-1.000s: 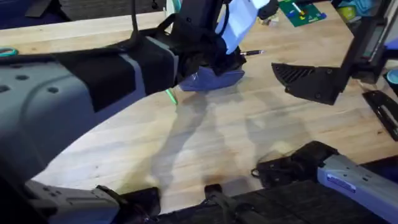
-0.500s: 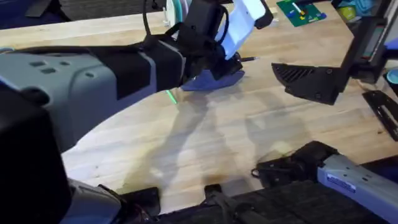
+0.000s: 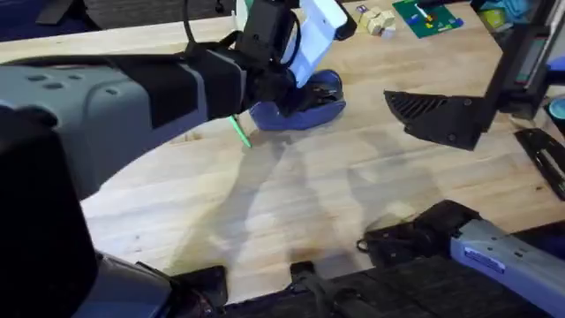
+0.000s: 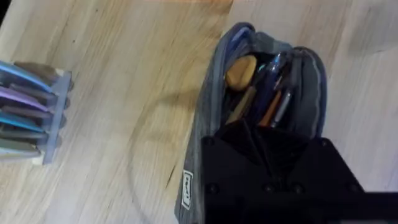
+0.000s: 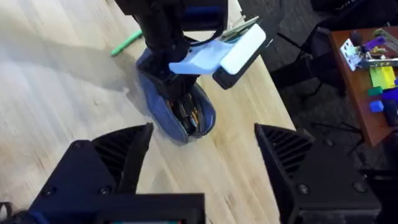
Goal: Unzip the bag, pick up the pens from the table one at a time and place them inside, then zip the bag closed.
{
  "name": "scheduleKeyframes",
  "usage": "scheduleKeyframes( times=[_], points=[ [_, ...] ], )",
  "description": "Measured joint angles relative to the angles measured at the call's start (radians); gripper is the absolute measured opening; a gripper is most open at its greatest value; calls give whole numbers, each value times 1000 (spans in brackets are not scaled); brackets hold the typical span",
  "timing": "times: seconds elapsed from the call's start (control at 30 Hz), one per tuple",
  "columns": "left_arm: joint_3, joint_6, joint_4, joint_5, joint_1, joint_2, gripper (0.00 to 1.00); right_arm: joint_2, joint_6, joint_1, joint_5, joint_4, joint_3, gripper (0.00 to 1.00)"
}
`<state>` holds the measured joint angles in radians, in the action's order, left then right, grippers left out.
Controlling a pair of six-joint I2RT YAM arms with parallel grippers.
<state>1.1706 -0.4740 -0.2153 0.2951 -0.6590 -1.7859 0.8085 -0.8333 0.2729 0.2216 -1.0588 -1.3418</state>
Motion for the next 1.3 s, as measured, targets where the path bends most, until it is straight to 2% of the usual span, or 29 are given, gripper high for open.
scheduleKeyframes(
  times=[0.3,0.33,0.5,0.53,0.57,0.9,1.1,1.17,1.3],
  points=[
    [0,0,-9,-1,2,0,42,0,0,0,4,0,0,998],
    [0,-4,-9,-1,2,0,73,0,0,0,4,0,0,998],
    [0,-3,-8,-4,2,0,866,0,0,0,4,0,0,998],
    [0,0,-9,-4,2,0,955,0,0,0,4,0,0,998],
    [0,1,-9,-4,2,0,981,0,0,0,6,0,0,998],
    [0,13,-15,-4,3,10,992,0,0,0,12,0,0,998],
    [-1,22,-86,-5,15,153,992,0,0,0,12,-4,0,998],
    [-1,43,-121,-11,28,219,992,0,0,0,12,-5,0,998],
    [-1,138,-228,-60,72,326,992,0,0,0,11,-5,0,998]
  ],
)
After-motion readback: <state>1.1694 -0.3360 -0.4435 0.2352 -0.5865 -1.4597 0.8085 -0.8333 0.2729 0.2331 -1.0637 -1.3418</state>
